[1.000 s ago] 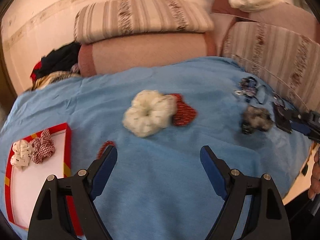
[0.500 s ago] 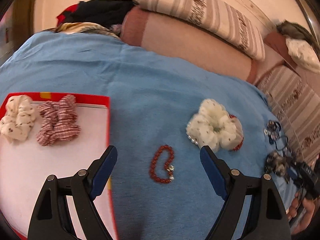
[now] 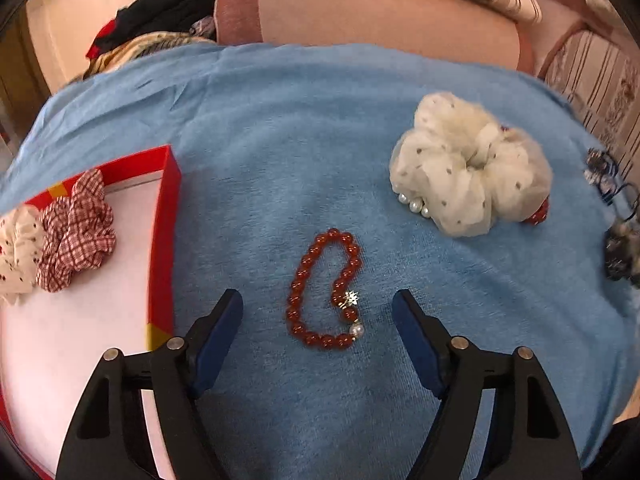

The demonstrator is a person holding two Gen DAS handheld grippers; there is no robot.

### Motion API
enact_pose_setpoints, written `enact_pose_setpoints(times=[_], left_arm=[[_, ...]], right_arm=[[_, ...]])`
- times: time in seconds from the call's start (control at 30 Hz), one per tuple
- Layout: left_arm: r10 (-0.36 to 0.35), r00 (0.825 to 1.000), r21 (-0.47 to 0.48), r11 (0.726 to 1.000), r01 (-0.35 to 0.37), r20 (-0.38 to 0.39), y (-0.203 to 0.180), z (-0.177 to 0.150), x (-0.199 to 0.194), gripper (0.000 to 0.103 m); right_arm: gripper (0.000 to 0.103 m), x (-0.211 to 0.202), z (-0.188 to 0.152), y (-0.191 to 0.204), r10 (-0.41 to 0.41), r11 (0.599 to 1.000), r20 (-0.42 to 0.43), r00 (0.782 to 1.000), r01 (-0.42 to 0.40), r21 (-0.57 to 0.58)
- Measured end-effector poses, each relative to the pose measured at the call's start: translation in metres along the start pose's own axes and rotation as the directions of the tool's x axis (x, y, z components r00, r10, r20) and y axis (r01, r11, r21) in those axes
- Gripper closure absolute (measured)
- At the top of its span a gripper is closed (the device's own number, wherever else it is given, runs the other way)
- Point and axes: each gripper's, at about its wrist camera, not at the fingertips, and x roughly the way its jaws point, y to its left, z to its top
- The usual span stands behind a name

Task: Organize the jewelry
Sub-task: 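Grasp red bead bracelet with left tool while right tool grasps grey sheer scrunchie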

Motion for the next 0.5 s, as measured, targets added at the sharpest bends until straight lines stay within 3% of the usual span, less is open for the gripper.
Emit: enact_pose_setpoints(times=[0.07, 0.1, 0.13, 0.23, 0.47, 0.5], left_arm=[[0.035, 0.999, 0.010, 0.999, -0.035, 0.014, -0.005, -0.002, 0.002, 0.029], [0.041, 0.999, 0.007, 0.999, -0.041, 0.029, -0.006, -0.003, 0.000, 0.038], [0.013, 0.999, 0.004, 1.000, -0.013, 0.036, -0.007, -0.004, -0.001, 0.066], [-0.013, 0.999, 0.021, 1.000, 0.012, 0.051, -0.013, -0.006, -0.005, 0.095], [-0.130, 0.989, -0.014, 0.991, 0.131, 0.076, -0.008, -0.003, -0.011, 0.095], [-0.143, 0.986, -0.018, 0.989, 0.145, 0.084, -0.007, -0.002, -0.012, 0.095]], right_arm=[[0.023, 0.001, 0.001, 0.000, 0.003, 1.000, -0.001, 1.000, -0.003, 0.000], [0.023, 0.002, 0.001, 0.000, 0.005, 1.000, -0.005, 1.000, -0.005, 0.001], [0.023, 0.003, 0.001, 0.000, 0.007, 1.000, -0.008, 1.000, -0.007, 0.003], [0.023, 0.005, 0.001, 0.000, 0.012, 1.000, -0.014, 1.000, -0.012, 0.007], [0.023, 0.022, 0.000, -0.001, 0.017, 0.999, -0.050, 0.999, -0.015, 0.031], [0.027, 0.027, -0.001, 0.001, 0.017, 0.999, -0.062, 0.998, -0.015, 0.029]])
